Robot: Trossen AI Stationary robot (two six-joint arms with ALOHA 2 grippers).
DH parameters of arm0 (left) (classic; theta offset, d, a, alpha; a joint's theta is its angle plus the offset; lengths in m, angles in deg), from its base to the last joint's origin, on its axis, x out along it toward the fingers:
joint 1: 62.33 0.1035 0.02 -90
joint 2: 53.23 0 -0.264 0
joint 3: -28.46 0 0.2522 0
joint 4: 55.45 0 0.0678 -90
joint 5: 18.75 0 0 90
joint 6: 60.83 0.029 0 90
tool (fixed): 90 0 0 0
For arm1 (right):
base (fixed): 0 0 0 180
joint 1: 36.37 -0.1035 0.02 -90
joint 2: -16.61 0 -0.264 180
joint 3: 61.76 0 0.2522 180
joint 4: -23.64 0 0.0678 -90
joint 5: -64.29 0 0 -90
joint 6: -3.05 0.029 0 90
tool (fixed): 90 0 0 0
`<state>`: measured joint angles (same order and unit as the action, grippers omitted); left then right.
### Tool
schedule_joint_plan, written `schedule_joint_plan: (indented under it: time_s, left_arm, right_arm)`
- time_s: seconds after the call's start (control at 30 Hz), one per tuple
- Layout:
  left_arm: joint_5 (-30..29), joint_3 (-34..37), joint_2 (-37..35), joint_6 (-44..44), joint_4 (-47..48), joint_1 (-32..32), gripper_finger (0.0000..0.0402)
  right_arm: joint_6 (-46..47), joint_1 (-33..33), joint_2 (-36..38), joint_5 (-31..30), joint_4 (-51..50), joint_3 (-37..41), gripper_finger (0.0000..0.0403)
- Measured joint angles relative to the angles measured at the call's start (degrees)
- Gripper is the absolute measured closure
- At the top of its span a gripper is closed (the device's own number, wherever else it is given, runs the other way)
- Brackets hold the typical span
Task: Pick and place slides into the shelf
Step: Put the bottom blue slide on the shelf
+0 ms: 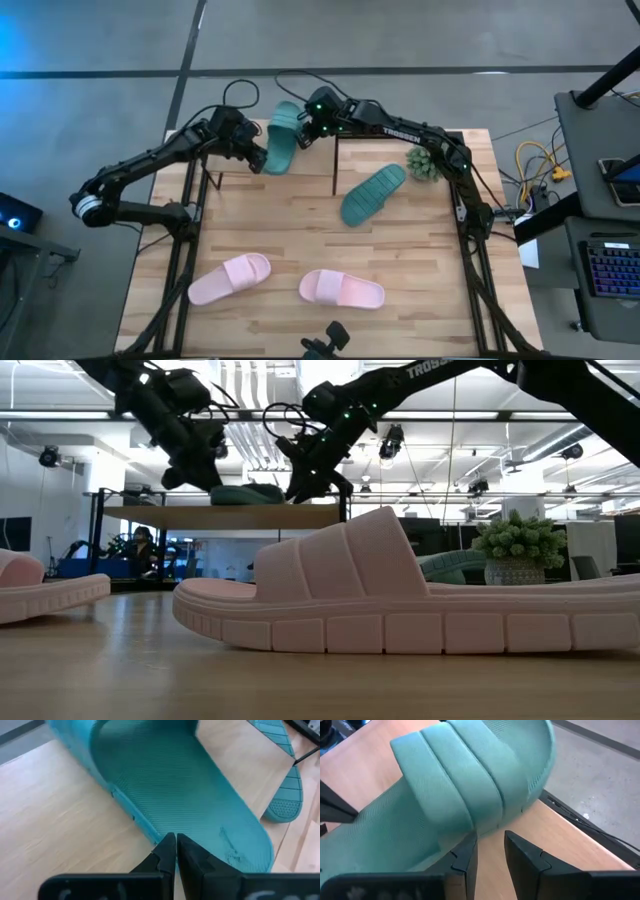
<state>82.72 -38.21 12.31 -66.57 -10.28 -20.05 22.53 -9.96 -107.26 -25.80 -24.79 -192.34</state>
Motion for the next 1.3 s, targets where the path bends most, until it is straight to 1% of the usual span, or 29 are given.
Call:
schedule_joint_plan:
  time_s: [0.33, 0.43, 0.63, 0.73, 0.83, 0.9, 0.93, 1.17, 1.3]
  left_arm:
    - [0.9, 0.0, 0.0, -1.4, -1.4, -1.1, 0.04]
    - [0.7, 0.0, -0.6, -1.4, -1.0, -1.1, 0.04]
    - [-2.8, 0.0, -3.4, -0.9, 1.6, -1.1, 0.04]
    - [-3.5, 0.0, -5.5, -0.9, 1.8, -1.1, 0.04]
    - [-8.3, 0.0, -6.4, 0.3, 1.7, -1.1, 0.04]
    - [-12.6, 0.0, -5.7, 0.6, 1.1, -0.9, 0.04]
    - [-13.8, 0.0, -5.0, 0.8, 0.3, -0.6, 0.04]
    - [-14.8, 0.0, 2.0, 2.0, -7.1, 2.2, 0.04]
    - [-14.9, -0.5, 5.3, 2.0, -8.4, 3.1, 0.04]
  right_arm:
    - [0.0, 0.0, 0.0, 0.0, 0.0, 1.6, 0.0314]
    - [0.0, 0.0, 0.0, 0.0, -1.4, 1.8, 0.0314]
    - [0.0, -0.1, 0.2, 0.3, -5.5, 0.2, 0.0314]
    - [-1.4, -0.5, 1.7, 0.5, -5.8, -1.0, 0.0314]
    - [-3.3, -1.0, 3.5, 0.0, -5.7, -1.1, 0.0314]
    - [-3.4, -1.0, 3.7, 0.0, -6.7, -1.1, 0.0314]
    - [-3.3, -0.9, 3.6, 0.0, -7.3, -1.1, 0.0314]
    - [-3.0, -1.6, 3.5, -0.2, -13.3, -0.8, 0.0314]
    - [-3.0, -2.3, 3.5, -0.6, -15.0, -0.7, 0.0314]
